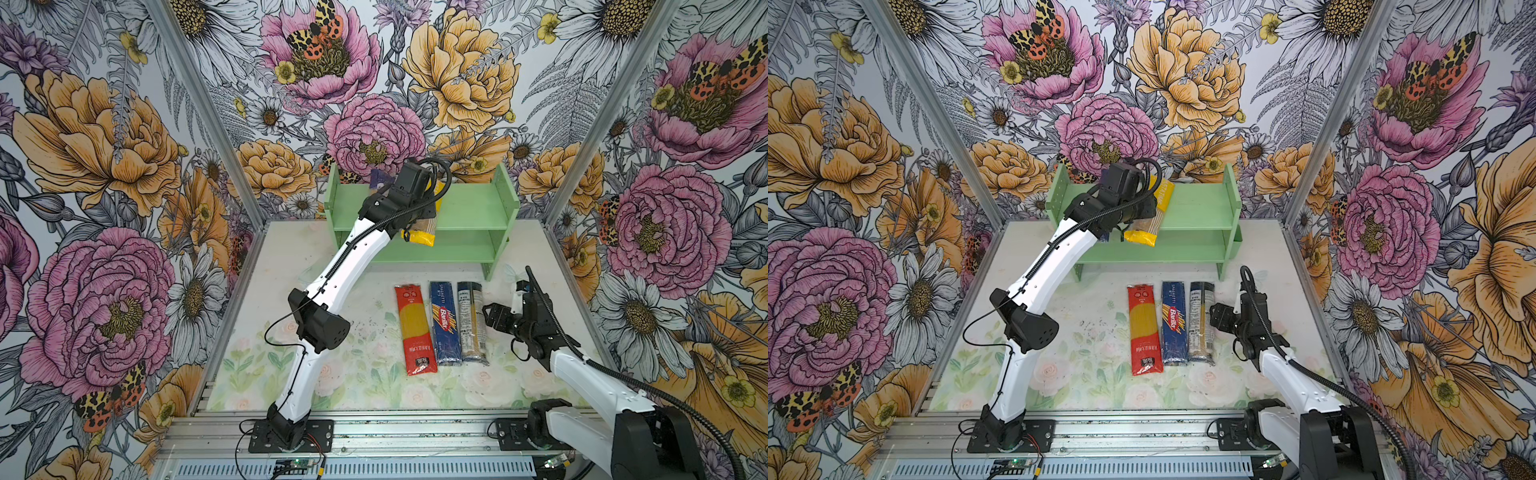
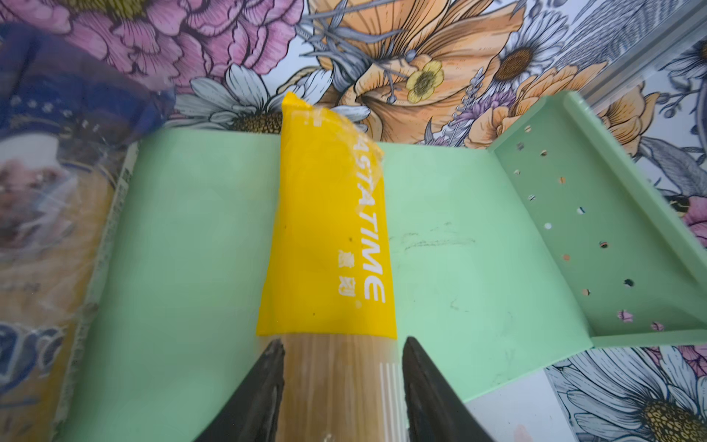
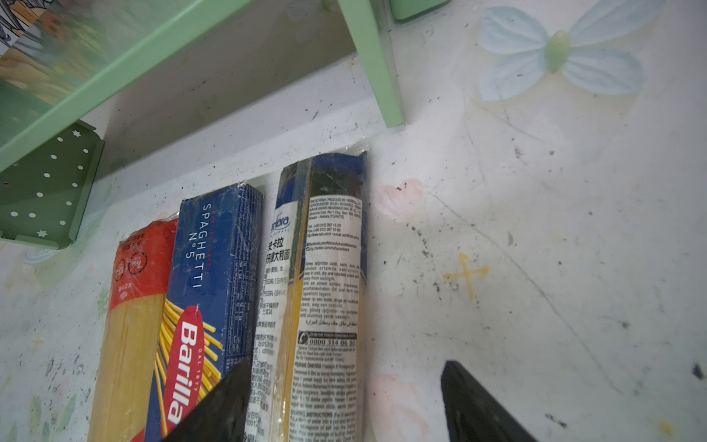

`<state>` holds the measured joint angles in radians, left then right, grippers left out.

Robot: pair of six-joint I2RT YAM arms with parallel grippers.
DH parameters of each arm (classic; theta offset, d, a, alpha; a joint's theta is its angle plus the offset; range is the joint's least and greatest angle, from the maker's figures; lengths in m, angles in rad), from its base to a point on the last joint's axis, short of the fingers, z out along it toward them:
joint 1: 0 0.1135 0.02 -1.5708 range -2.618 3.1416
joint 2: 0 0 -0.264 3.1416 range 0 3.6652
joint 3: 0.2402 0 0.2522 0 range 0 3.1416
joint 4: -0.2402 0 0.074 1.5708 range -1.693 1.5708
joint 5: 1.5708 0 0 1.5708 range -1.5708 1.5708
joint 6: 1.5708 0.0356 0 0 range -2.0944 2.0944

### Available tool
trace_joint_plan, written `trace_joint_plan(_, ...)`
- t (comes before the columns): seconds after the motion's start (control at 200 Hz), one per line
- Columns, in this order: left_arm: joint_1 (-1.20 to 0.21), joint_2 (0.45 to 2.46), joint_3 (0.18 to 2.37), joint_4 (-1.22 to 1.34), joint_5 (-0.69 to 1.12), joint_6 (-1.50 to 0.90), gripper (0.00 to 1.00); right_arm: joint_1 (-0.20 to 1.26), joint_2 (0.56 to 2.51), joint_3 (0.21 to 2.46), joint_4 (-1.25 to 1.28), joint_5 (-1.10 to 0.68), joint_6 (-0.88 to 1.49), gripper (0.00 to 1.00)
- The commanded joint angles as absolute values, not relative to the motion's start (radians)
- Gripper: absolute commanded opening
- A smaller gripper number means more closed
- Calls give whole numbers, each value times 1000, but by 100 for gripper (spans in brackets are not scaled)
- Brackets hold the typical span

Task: Arrange pasta packages on shelves
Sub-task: Place the pasta bag on the shelf, then pick up the pasta bag from the center of the table.

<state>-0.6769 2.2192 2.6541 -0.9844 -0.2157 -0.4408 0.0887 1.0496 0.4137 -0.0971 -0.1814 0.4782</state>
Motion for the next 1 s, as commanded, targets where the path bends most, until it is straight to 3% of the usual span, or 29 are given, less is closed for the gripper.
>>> trace_joint_plan(0.0, -686, 2192, 2688, -922, -257, -410, 52, 97, 1055, 425, -92, -194, 470, 80)
trace_joint_plan(0.325, -755, 2102, 2643, -907, -294, -314, 56, 97, 1056, 425, -91, -190, 470, 81)
trace_joint_plan(0.52, -889, 1922, 2319, -897, -385, -272, 60, 96, 1049, 423, -91, -181, 469, 81)
trace_joint_plan(0.711, -972, 1691, 1902, -833, -432, -381, 65, 97, 1040, 419, -91, -187, 480, 82)
trace_joint_plan(0.896, -948, 1465, 1445, -702, -389, -556, 82, 97, 1030, 422, -92, -202, 499, 81)
trace_joint_plan(0.916, -943, 1445, 1406, -687, -378, -575, 96, 96, 1030, 423, -92, -205, 501, 81)
trace_joint_plan(0.926, -940, 1434, 1386, -677, -374, -583, 98, 97, 1030, 424, -92, -206, 501, 81)
trace_joint_plan(0.996, -931, 1371, 1280, -640, -366, -626, 99, 98, 1032, 425, -92, -217, 509, 81)
